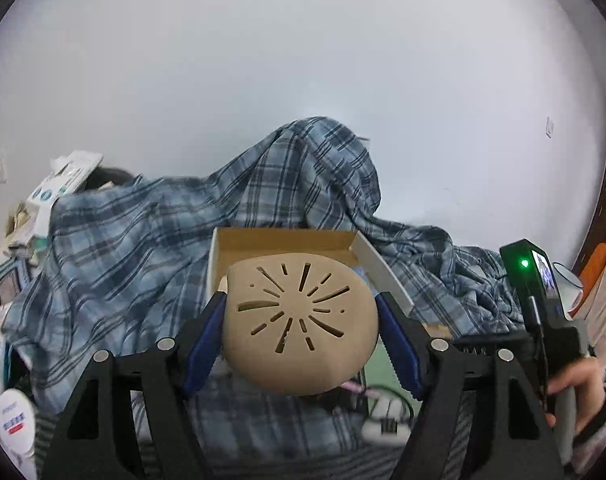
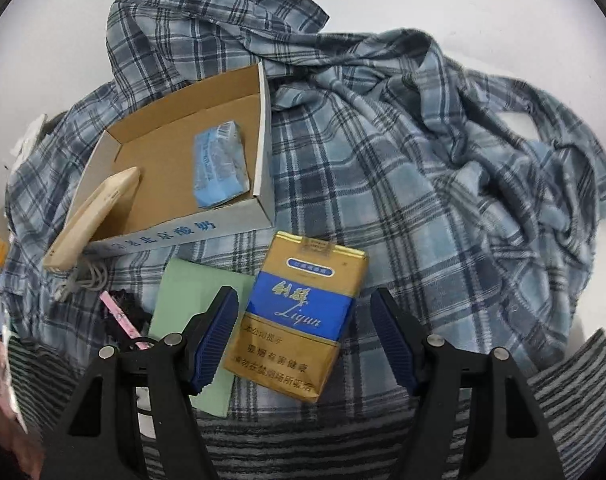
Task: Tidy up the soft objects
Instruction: 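Grasp the tan vented lid with the left gripper while the right grasps the cigarette pack, then lower the lid onto the phone case with the left gripper while the right drops the pack in the box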
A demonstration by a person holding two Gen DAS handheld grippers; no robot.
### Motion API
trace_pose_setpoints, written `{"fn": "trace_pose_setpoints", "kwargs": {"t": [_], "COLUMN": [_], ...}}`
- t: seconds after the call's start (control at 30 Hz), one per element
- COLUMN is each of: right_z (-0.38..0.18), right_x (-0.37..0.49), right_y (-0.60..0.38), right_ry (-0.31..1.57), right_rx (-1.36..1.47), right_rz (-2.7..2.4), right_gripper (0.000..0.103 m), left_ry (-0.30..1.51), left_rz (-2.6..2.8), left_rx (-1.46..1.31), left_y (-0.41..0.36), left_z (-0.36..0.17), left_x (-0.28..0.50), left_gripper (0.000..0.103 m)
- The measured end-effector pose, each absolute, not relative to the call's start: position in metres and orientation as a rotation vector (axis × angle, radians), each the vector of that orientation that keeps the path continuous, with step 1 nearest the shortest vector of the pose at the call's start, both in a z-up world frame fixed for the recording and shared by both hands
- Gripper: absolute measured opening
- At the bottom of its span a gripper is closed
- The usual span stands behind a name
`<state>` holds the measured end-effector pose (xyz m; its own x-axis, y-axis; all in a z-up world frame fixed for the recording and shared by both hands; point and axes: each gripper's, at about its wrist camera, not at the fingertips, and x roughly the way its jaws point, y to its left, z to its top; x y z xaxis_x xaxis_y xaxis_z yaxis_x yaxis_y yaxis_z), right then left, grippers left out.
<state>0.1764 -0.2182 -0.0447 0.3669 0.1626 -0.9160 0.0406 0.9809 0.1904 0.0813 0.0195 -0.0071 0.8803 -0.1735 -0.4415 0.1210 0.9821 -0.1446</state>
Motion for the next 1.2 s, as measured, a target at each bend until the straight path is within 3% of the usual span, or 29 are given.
{"fn": "trace_pose_setpoints", "kwargs": {"t": [0.37, 0.53, 1.03, 1.2], "right_z": [-0.056, -0.054, -0.009, -0.002], "right_x": [0.179, 0.176, 0.130, 0.124], "right_y": [-0.207, -0.200, -0.162, -0.155], "right_ry": [1.180, 1.162, 0.758, 0.705], "right_rx": [0.104, 0.046, -0.126, -0.153], "right_rz": [0.084, 0.106, 0.245, 0.256], "right_gripper": [0.067, 0.062, 0.060, 0.060], "left_ry": [0.368, 0.343, 0.303, 0.269], "left_rz": [-0.131, -0.130, -0.128, -0.124], "left_rx": [-0.129, -0.100, -0.093, -0.114], "left_y": [0.005, 0.000, -0.002, 0.003], "left_z": [-0.021, -0.020, -0.018, -0.015], "left_x": [0.094, 0.088, 0.081, 0.074], "left_gripper": [0.076, 0.076, 0.076, 0.076]}}
